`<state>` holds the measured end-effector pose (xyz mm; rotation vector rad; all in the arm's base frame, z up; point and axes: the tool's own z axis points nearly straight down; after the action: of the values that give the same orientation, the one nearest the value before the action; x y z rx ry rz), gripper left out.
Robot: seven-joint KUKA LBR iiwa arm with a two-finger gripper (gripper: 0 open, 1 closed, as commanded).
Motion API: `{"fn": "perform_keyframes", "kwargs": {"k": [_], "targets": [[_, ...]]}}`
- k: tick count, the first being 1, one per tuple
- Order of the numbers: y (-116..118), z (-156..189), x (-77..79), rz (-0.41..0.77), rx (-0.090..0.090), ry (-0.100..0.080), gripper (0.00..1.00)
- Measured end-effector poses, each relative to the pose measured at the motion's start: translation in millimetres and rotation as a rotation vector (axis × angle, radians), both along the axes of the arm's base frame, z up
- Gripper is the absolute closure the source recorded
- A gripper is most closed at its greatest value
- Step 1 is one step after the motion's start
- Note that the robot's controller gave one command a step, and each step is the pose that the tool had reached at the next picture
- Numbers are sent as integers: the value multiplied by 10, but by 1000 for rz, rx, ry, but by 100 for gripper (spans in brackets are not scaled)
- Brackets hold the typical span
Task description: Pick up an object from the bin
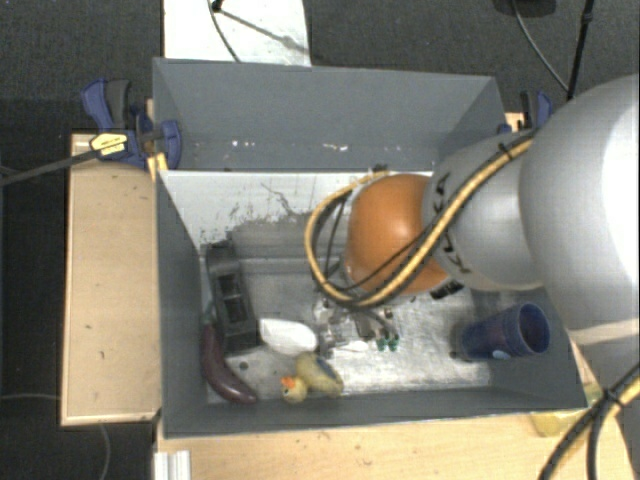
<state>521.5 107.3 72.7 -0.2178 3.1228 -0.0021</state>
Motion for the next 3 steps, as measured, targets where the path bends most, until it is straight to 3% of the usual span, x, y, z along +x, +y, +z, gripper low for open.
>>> {"fn": "perform_keyframes", "kwargs": {"k": [1,2,3], "targets": [[0,0,0,-1,0,0,100],[105,409,-56,19,-1,14,100],[131,928,-78,34,1,12,100]]}}
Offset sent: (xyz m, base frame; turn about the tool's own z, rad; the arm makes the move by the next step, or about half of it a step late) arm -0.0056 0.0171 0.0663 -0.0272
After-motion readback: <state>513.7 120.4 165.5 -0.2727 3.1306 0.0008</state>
